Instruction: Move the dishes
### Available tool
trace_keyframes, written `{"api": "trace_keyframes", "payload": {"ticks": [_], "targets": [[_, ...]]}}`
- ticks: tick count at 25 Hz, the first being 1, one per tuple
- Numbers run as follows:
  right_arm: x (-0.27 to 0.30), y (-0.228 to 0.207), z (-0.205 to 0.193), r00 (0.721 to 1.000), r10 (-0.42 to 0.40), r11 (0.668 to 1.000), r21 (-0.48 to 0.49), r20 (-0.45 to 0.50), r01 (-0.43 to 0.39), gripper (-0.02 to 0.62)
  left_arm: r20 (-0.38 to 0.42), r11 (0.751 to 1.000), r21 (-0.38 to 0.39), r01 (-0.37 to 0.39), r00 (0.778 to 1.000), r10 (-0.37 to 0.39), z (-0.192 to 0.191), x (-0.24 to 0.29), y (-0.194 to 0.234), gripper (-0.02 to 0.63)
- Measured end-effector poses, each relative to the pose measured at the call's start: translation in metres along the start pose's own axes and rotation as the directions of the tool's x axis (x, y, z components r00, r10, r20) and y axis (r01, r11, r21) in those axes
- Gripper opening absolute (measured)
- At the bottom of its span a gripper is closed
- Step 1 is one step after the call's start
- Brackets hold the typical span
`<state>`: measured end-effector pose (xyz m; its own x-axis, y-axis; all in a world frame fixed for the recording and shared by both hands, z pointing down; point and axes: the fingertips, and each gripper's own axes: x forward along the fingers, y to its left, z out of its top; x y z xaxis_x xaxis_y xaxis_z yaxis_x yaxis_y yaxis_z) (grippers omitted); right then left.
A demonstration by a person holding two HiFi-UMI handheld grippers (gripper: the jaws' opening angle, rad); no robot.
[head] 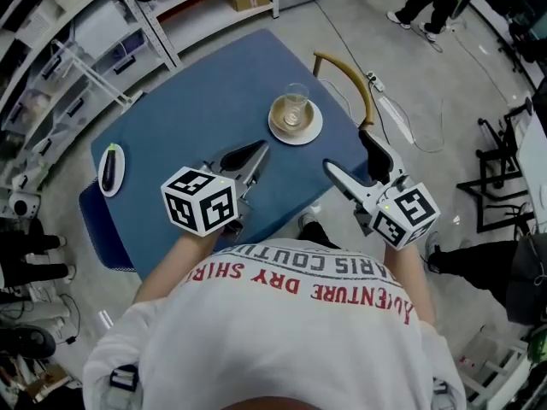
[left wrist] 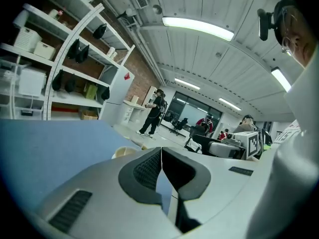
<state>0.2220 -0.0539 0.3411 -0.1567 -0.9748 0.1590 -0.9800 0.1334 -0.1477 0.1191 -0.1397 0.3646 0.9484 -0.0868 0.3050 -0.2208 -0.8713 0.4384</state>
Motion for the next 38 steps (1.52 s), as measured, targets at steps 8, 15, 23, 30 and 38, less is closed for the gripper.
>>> {"api": "trace_keyframes", "payload": {"ticks": [8, 15, 23, 30, 38], "targets": [[0.068, -0.037, -0.005, 0.980, 0.171, 0.983, -0.055, -0.100, -0.177, 0.371, 0.052, 0.985, -0.083, -0.153, 0.986, 0.158, 0.014, 0.020, 0.034, 0.029], [0.120, -0.056, -0.022, 0.940, 0.286, 0.952, -0.057, -0.184, -0.300, 0.371, 0.082, 0.949, -0.145, -0.279, 0.953, 0.293, 0.020, 0.024, 0.055, 0.029], [0.166, -0.065, -0.059, 0.878, 0.402, 0.900, -0.064, -0.258, -0.431, 0.371, 0.099, 0.879, -0.228, -0.418, 0.889, 0.448, 0.010, 0.016, 0.071, 0.029], [0.194, -0.054, -0.087, 0.808, 0.494, 0.830, -0.102, -0.323, -0.548, 0.370, 0.119, 0.810, -0.310, -0.497, 0.825, 0.552, -0.002, 0.004, 0.085, 0.029], [0.213, -0.047, -0.098, 0.778, 0.545, 0.793, -0.111, -0.313, -0.600, 0.370, 0.132, 0.755, -0.368, -0.542, 0.774, 0.620, -0.016, -0.004, 0.096, 0.029]]}}
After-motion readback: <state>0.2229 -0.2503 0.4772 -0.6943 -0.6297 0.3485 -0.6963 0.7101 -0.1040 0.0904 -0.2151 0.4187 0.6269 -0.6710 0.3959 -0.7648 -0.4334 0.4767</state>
